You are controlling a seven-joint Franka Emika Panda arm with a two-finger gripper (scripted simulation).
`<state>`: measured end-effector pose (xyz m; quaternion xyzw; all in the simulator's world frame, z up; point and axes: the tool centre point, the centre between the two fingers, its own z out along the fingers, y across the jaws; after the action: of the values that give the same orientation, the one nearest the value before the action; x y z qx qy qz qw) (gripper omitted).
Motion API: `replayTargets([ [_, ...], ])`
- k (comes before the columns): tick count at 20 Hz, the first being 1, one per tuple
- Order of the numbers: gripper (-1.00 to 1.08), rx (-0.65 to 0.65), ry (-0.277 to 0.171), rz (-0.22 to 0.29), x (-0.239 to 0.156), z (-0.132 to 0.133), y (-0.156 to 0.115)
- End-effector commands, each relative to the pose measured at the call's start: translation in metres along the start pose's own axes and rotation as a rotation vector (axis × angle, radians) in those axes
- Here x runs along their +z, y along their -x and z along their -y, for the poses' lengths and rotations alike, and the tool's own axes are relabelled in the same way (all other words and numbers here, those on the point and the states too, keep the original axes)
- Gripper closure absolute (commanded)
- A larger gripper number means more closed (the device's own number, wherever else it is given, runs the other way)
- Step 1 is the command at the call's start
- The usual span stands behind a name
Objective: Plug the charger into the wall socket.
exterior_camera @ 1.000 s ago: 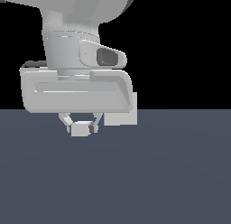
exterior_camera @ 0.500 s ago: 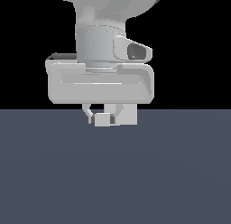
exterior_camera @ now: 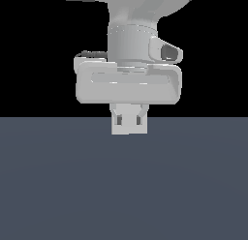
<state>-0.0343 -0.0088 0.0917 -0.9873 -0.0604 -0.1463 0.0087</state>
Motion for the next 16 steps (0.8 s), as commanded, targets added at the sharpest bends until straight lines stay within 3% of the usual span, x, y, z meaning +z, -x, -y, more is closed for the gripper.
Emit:
replayTargets([
  [1, 1.08, -0.018, -0.006, 0.000, -0.002, -0.007, -0.004],
  [16, 1.08, -0.052, -0.016, 0.003, -0.005, -0.022, -0.012],
])
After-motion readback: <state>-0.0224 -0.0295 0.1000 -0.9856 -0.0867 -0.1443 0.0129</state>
